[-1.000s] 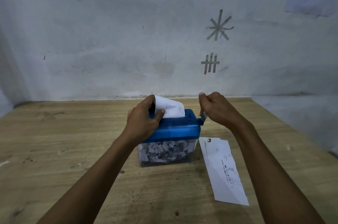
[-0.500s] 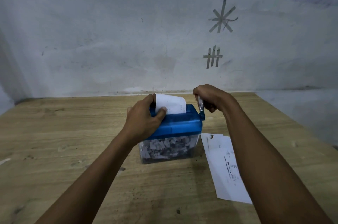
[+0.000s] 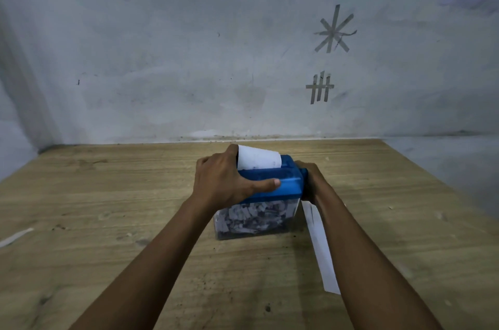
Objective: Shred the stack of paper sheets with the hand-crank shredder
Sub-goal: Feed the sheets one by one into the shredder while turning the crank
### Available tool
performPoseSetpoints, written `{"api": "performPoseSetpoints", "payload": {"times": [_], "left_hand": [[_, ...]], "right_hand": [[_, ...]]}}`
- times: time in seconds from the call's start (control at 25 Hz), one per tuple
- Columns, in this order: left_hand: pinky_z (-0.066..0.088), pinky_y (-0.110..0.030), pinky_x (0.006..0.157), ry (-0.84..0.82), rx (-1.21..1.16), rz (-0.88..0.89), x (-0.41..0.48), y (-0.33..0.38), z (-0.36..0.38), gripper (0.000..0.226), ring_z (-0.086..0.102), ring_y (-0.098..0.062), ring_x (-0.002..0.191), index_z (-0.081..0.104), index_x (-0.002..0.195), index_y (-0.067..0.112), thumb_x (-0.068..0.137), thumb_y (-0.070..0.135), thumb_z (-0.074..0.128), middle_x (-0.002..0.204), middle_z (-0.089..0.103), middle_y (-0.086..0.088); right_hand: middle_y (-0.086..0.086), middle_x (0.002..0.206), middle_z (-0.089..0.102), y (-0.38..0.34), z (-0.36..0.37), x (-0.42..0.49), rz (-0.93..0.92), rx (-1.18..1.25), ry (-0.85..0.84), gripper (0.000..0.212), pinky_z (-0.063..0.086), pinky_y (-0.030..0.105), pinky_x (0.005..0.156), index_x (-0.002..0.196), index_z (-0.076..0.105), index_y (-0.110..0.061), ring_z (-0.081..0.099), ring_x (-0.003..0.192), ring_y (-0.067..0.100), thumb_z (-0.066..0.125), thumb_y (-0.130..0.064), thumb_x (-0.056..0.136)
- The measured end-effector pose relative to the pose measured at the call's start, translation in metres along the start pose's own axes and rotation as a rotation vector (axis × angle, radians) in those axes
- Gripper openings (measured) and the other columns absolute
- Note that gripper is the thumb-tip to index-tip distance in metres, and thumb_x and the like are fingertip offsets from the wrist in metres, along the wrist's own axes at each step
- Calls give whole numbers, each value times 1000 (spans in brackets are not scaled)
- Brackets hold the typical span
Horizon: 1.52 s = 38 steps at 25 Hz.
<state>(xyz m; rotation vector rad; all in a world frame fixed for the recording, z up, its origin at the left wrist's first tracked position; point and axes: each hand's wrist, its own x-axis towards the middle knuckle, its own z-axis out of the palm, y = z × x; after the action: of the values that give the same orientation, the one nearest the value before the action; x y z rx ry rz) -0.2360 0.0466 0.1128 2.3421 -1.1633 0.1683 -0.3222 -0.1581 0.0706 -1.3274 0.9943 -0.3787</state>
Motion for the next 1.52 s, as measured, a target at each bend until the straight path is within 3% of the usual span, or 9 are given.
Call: {"api": "performPoseSetpoints", "payload": {"times": [0.16,0.36,0.56,0.8,1.04,1.16,1.32,1.4,1.52], "left_hand": [[37,-35,83,0,24,-4,-2,2,-3,90,54,-16,83,45,99,26,48,101,42,91,55,10],[40,-35,84,5,56,63,3,-1,0,95,55,-16,84,46,104,28,50,106,41,93,56,11],[46,-37,87,-34,49,109,6,-5,1,103,56,-14,85,49,113,28,46,105,38,98,57,13],[50,-42,95,-73,-81,125,7,-11,0,103,58,-15,96,51,127,28,52,96,61,107,58,14],[51,-42,94,-38,-106,116,9,-14,5,98,59,-13,95,51,117,34,47,102,55,106,62,14],[46,-40,98,-9,-41,92,9,-12,6,110,61,-15,99,51,126,32,45,106,42,111,63,14],[43,-39,98,0,1,88,6,-8,5,118,60,-15,105,52,135,33,44,107,35,121,65,12],[44,-38,97,0,3,77,5,-8,5,120,61,-15,105,54,133,31,43,108,33,121,66,11],[47,-38,95,5,8,85,4,-7,6,119,61,-15,101,57,130,29,43,108,32,119,67,9]], "right_hand": [[6,63,52,31,-11,-56,-123,-227,83,32,33,24,44,81,55,-7,42,50,15,38,-21,105],[9,58,51,28,-36,-117,-547,-571,242,55,32,26,50,68,60,-3,44,48,11,36,-32,107],[7,54,46,-12,-22,-115,-636,-443,531,56,28,31,52,54,45,-10,42,51,19,35,-27,106],[7,58,50,-71,-7,-56,-496,-333,324,42,35,29,56,66,48,-8,48,54,24,34,-28,101],[12,74,54,-15,-1,3,-119,-278,17,21,45,25,51,79,51,-9,51,59,21,47,-16,99],[11,81,57,0,-3,11,-187,-134,66,26,53,41,69,80,54,-9,55,68,21,46,-19,103],[13,75,58,26,-4,-15,-152,74,80,30,44,28,54,81,58,-2,55,63,22,41,-15,103],[10,70,57,40,-8,-46,-189,-61,149,36,40,25,48,76,57,-7,52,57,18,38,-17,105],[7,66,56,60,-21,-97,-416,-344,221,44,38,29,55,72,53,-10,52,58,12,34,-25,108]]}}
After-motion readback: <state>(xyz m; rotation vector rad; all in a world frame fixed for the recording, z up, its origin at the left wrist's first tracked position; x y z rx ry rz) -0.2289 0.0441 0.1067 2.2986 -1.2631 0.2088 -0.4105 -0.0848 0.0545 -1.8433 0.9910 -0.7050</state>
